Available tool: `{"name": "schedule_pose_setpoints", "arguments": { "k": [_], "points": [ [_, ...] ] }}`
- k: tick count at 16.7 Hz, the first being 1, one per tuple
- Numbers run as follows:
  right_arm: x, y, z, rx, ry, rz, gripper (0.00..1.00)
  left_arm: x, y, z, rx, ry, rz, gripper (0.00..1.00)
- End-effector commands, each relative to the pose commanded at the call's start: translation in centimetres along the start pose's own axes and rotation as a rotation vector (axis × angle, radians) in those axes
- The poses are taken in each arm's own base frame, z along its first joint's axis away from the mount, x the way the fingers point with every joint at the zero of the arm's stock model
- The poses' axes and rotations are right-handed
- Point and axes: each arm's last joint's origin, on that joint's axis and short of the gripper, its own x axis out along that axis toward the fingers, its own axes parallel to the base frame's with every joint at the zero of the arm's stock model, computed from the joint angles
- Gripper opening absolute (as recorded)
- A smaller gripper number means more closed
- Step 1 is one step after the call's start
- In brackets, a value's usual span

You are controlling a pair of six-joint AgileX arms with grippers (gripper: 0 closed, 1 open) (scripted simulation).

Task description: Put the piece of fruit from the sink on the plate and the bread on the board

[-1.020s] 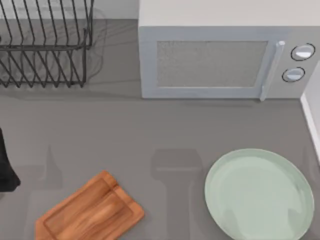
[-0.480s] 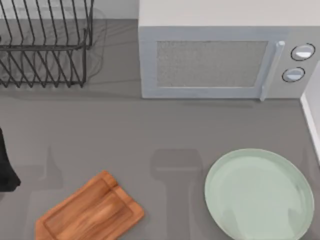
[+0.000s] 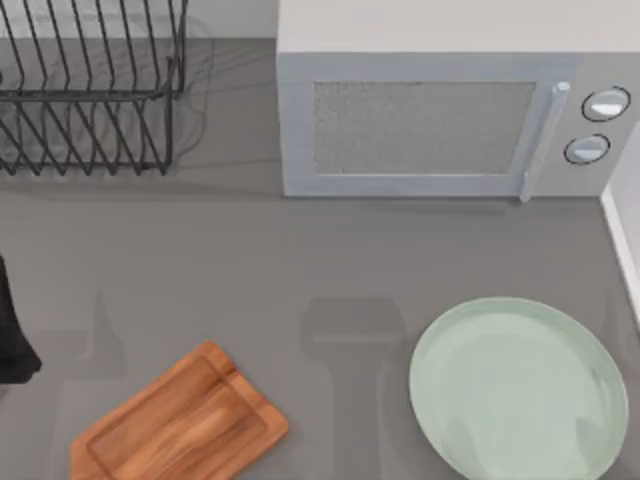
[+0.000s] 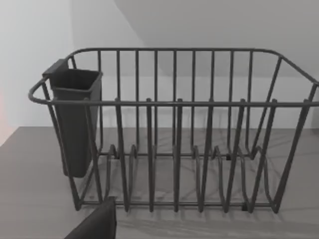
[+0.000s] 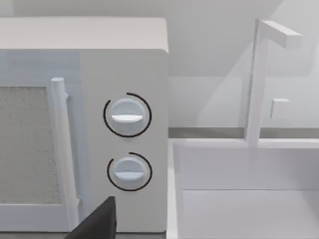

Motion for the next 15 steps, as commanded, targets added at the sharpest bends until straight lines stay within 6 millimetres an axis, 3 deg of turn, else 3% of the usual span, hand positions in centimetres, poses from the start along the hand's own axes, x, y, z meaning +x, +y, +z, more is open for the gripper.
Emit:
{"name": "schedule_pose_setpoints", "arguments": {
  "k": [4,9,12,15],
  "points": [
    [0.0,-0.1,0.5,-0.007,0.022,-0.007,1.0,0.0,0.0,0.0,0.0,0.0,0.0,1.0],
    [1.1,-0.7,4.2,-0.052,0.224,-0.054,1.0,0.0,0.0,0.0,0.0,0.0,0.0,1.0],
    [3.5,-1.5,6.7,-0.081,0.435,-0.085,1.0,0.0,0.0,0.0,0.0,0.0,0.0,1.0],
    [7.6,-2.9,8.4,-0.097,0.687,-0.103,1.0,0.0,0.0,0.0,0.0,0.0,0.0,1.0]
  ]
}}
